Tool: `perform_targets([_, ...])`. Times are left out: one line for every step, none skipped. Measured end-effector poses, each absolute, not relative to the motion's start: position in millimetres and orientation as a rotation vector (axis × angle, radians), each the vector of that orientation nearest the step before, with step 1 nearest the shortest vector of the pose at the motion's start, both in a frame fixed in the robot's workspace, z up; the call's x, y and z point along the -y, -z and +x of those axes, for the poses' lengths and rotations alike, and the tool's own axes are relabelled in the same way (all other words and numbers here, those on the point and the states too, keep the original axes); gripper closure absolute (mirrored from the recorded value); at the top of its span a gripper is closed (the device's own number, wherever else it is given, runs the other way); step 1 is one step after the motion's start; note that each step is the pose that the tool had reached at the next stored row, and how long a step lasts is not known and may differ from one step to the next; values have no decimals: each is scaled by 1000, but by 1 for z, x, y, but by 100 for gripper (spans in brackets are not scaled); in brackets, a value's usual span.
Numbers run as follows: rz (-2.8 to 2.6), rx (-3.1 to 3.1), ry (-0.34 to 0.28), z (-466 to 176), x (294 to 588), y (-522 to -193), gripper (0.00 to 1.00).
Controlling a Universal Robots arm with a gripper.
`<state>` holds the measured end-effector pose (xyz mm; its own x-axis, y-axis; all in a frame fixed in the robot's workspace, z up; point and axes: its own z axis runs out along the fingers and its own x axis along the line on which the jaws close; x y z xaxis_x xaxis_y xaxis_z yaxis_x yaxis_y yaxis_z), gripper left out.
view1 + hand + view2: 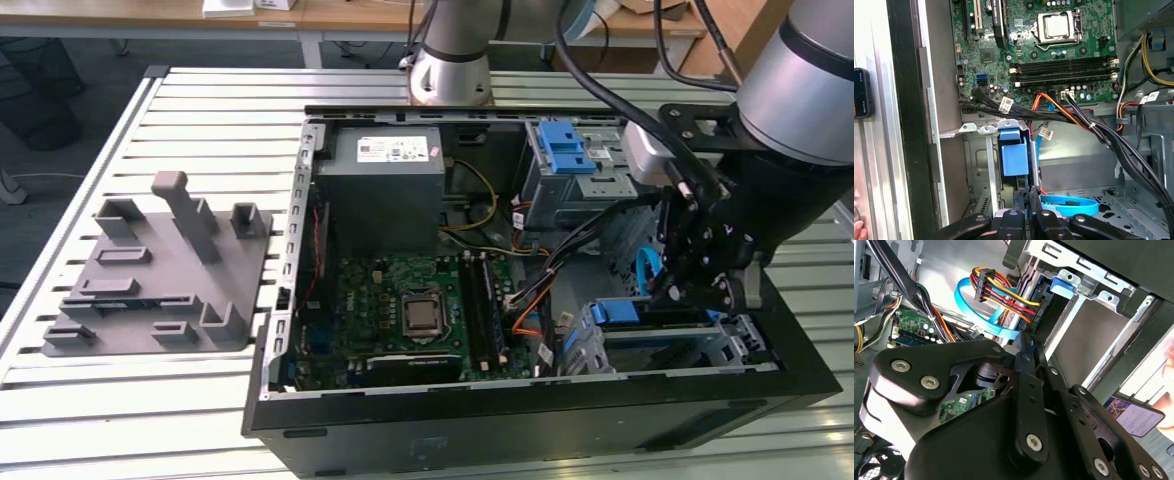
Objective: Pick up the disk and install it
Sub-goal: 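Insert the second disk wire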
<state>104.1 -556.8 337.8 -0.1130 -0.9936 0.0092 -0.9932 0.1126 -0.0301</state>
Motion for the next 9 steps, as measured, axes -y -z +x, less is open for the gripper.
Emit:
perform_targets([-2083,-2333,45,104,557,-338,83])
perform_targets([-2083,-2333,45,104,557,-338,83])
perform_targets([-2084,-2334,45,104,557,-338,83])
perform_targets([-2084,-2334,47,104,557,-339,83])
perform_targets([-2084,-2334,47,104,557,-339,83])
perform_targets([-2085,-2335,48,104,557,-339,83])
perform_targets([-2085,-2335,48,104,557,-340,83])
perform_targets([-2085,-2335,49,104,557,-340,83])
perform_targets([-2085,-2336,50,104,557,-340,83])
